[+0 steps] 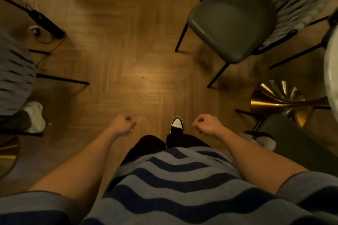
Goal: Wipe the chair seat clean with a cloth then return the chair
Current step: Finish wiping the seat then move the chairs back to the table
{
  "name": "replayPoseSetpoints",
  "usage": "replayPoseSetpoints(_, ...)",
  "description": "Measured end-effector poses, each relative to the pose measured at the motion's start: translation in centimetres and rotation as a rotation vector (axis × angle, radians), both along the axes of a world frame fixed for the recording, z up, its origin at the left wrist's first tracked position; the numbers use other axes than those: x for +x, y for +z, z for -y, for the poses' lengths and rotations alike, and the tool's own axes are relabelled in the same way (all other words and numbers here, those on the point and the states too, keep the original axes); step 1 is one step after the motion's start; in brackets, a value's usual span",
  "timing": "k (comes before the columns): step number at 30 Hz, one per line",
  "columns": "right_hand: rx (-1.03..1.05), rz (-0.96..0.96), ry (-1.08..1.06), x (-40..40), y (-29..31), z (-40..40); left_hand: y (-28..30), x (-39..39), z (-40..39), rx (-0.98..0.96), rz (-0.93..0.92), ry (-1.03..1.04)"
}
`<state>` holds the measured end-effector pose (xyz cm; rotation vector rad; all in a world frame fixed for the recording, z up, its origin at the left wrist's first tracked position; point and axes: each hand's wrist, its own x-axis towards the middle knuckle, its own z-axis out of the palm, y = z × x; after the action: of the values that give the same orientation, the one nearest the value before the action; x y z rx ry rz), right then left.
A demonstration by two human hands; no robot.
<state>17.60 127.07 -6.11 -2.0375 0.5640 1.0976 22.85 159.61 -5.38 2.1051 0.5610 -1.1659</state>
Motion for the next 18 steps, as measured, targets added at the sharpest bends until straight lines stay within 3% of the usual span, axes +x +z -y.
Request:
replayPoseSetpoints(5, -0.023, 0.054, 0.054, 10.1, 0.4, 1.0, 0.7, 10.1, 1.7, -0.007, 0.005, -0.065)
replayPoseSetpoints(10, 0.020, 0.133, -0.038, 20.8, 0.9, 0.7, 1.0, 21.7, 3.1, -0.026, 0.045, -0.167)
replayPoseSetpoints(18, -0.038, 0.070, -0.214, 33.6, 0.3, 1.0, 0.4, 39.7, 4.2, -0.025, 0.037, -0.361)
